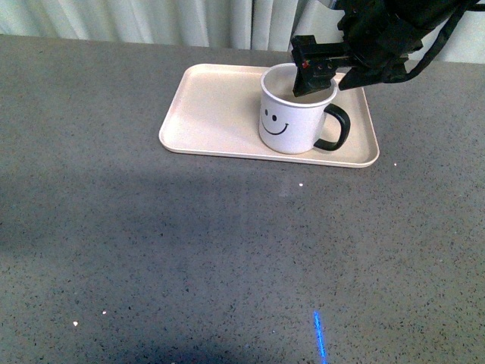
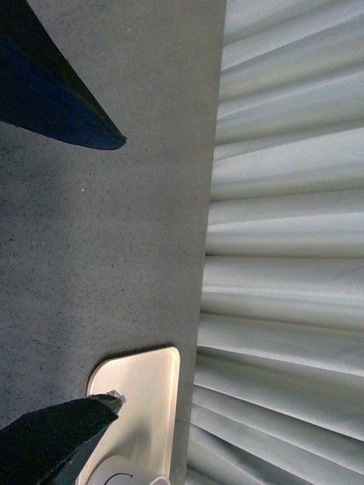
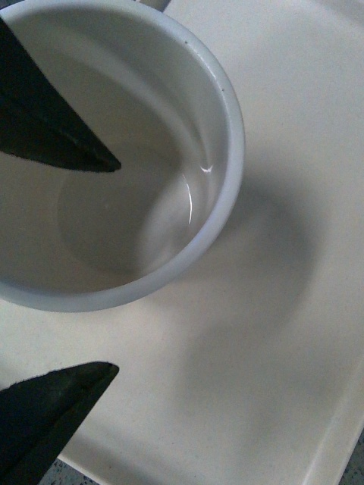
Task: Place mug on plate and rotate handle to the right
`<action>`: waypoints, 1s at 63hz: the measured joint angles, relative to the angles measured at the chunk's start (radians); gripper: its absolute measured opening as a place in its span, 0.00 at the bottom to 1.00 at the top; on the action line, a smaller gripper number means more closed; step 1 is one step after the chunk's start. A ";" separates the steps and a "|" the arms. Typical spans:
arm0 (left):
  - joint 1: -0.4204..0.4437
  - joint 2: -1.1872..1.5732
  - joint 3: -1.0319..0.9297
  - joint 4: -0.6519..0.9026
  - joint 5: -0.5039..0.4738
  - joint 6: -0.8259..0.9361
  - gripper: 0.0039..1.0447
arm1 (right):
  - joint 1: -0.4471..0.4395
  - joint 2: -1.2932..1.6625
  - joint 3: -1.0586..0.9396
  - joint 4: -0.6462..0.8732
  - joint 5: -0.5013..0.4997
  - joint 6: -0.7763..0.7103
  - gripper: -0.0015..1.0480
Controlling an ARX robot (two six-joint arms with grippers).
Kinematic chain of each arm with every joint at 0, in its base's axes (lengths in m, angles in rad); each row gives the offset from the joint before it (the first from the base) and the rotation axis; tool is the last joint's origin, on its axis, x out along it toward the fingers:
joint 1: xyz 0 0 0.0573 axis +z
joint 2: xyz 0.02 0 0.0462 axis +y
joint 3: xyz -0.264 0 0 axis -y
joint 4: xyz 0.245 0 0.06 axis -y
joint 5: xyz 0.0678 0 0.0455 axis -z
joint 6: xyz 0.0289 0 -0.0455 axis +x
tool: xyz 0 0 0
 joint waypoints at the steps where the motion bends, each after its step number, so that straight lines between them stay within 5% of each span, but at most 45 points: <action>1: 0.000 0.000 0.000 0.000 0.000 0.000 0.91 | 0.001 0.002 0.004 -0.004 0.002 0.001 0.59; 23: 0.000 0.000 0.000 0.000 0.000 0.000 0.91 | 0.008 0.061 0.124 -0.105 0.037 -0.003 0.02; 39: 0.000 0.000 0.000 0.000 0.000 0.000 0.91 | -0.003 0.081 0.263 -0.242 0.035 -0.145 0.02; 63: 0.000 0.000 0.000 0.000 0.000 0.000 0.91 | -0.047 0.185 0.444 -0.371 -0.147 -0.571 0.02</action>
